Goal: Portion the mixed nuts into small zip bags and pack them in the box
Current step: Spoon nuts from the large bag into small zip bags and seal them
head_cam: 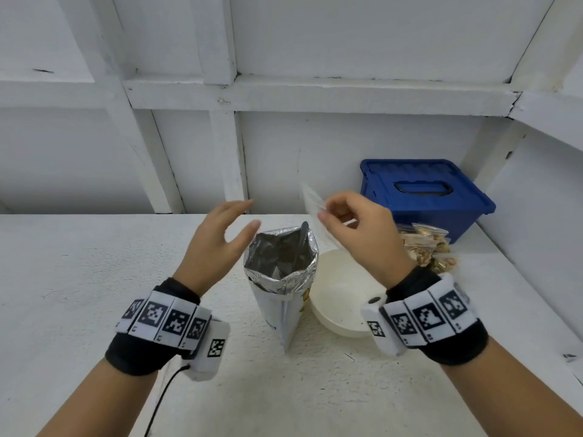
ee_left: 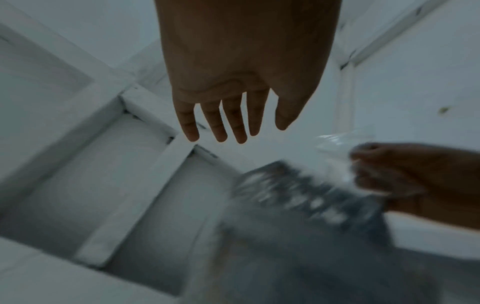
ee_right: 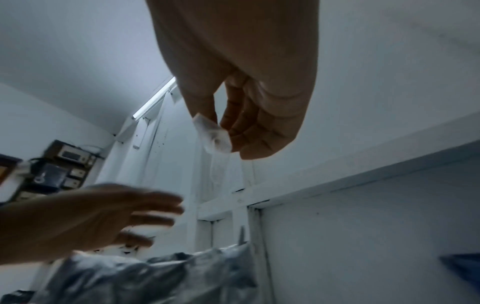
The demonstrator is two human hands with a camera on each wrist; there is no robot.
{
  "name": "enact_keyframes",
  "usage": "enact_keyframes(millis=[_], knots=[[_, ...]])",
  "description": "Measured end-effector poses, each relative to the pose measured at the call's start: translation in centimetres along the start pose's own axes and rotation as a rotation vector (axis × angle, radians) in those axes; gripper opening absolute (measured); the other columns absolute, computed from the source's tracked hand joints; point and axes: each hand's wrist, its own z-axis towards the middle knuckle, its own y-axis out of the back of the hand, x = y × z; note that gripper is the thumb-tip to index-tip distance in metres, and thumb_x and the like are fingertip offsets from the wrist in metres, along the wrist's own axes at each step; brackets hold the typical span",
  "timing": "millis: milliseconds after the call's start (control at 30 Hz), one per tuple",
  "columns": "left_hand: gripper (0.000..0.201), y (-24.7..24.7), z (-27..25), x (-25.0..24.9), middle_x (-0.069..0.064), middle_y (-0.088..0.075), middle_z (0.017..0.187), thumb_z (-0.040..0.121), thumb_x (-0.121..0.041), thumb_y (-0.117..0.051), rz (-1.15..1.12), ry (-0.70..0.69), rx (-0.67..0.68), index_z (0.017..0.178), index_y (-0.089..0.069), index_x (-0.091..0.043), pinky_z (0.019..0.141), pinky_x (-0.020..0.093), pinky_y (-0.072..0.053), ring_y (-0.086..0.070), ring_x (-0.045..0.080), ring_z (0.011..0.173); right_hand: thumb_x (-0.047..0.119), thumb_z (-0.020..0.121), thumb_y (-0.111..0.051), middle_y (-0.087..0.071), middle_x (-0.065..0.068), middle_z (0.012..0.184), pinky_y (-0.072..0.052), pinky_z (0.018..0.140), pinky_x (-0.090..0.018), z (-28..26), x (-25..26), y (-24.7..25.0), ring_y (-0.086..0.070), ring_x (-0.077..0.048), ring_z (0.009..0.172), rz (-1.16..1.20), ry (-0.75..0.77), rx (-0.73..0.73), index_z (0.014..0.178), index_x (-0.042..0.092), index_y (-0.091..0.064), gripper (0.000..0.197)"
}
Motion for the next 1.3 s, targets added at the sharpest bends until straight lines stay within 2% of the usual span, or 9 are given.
enact_keyframes(millis=[100,200,433,567,667,767,900,1100,1300], knots=[[0.078,-0.3,0.4,-3.0,-0.015,-0.048,0.130,0.068,-0.066,-0.052,-0.172,0.040,0.146,0.134,-0.045,-0.026,0.096,0.017,-0.036,-0.044,-0.002,0.118,0.013,0.086,-0.064,-0.059,0.015,0.077,-0.049,0.065,-0.013,-0.1,0.9,-2.0,-0.057,0.002,0.075,0.075,0.036,0.006,0.089,0.018,-0.063,0.006],[0.091,-1.0,0.3,-4.2,-0.013,-0.046,0.137,0.060,-0.066,-0.058,-0.281,0.091,0.195,0.139,-0.036,-0.025,0.102,0.026,-0.036,-0.042,-0.001,0.125,0.011,0.084,-0.066,-0.061,0.014,0.077,-0.049,0.066,-0.014,-0.2,0.9,-3.3,-0.059,-0.004,0.077,0.129,0.054,-0.012,0.091,0.010,-0.068,0.007],[0.069,-0.8,0.5,-4.1,-0.008,-0.060,0.118,0.061,-0.056,-0.066,-0.424,0.134,0.063,0.122,-0.049,-0.028,0.100,0.045,-0.045,-0.057,0.006,0.111,0.019,0.086,-0.064,-0.065,0.012,0.085,-0.048,0.069,-0.011,-0.4,0.9,-2.9,-0.061,-0.001,0.081,0.192,0.044,0.061,0.096,0.017,-0.068,0.011],[0.068,-0.5,0.3,-3.6,-0.016,-0.059,0.111,0.061,-0.059,-0.069,-0.325,0.079,0.026,0.118,-0.049,-0.028,0.094,0.021,-0.044,-0.055,-0.005,0.104,0.015,0.091,-0.056,-0.066,0.009,0.094,-0.054,0.080,-0.027,-0.3,0.8,-2.3,-0.062,-0.007,0.090,0.183,-0.027,0.080,0.097,0.028,-0.064,0.016],[0.069,-0.4,0.1,-3.4,-0.008,-0.057,0.113,0.069,-0.052,-0.073,-0.186,-0.054,0.059,0.125,-0.048,-0.020,0.087,0.002,-0.035,-0.050,-0.009,0.103,0.018,0.093,-0.053,-0.066,0.005,0.091,-0.053,0.078,-0.030,0.1,1.5,-1.7,-0.062,-0.011,0.089,0.269,-0.059,0.095,0.092,0.032,-0.060,0.016],[0.065,-0.4,-0.1,-3.1,0.001,-0.056,0.108,0.073,-0.050,-0.064,-0.078,-0.204,0.107,0.126,-0.050,-0.014,0.087,0.006,-0.037,-0.050,0.000,0.097,0.016,0.093,-0.053,-0.066,-0.005,0.091,-0.051,0.067,-0.022,0.5,2.2,-1.4,-0.061,-0.008,0.077,0.245,-0.115,0.262,0.093,0.023,-0.064,0.013],[0.064,-0.3,-0.3,-2.9,-0.004,-0.052,0.108,0.071,-0.053,-0.060,-0.078,-0.206,0.165,0.126,-0.047,-0.024,0.081,0.012,-0.045,-0.051,-0.001,0.095,0.007,0.094,-0.049,-0.061,-0.006,0.082,-0.049,0.061,-0.021,0.9,2.1,-1.6,-0.060,-0.008,0.067,0.433,-0.338,0.427,0.103,0.004,-0.064,0.018],[0.067,0.0,-0.4,-2.2,-0.007,-0.050,0.103,0.069,-0.055,-0.062,-0.026,-0.218,0.183,0.126,-0.044,-0.026,0.077,0.004,-0.035,-0.047,-0.005,0.094,-0.003,0.088,-0.054,-0.060,-0.009,0.073,-0.047,0.061,-0.020,0.9,2.1,-2.0,-0.055,-0.005,0.058,0.393,-0.335,0.424,0.101,-0.003,-0.066,0.017],[0.078,0.3,-0.7,-1.7,-0.010,-0.052,0.104,0.065,-0.068,-0.057,0.176,-0.225,0.171,0.128,-0.046,-0.022,0.083,0.023,-0.038,-0.047,0.007,0.095,-0.006,0.086,-0.052,-0.055,-0.021,0.074,-0.044,0.058,-0.023,1.1,2.4,-2.3,-0.048,-0.015,0.059,0.296,-0.288,0.442,0.093,0.017,-0.070,0.030]])
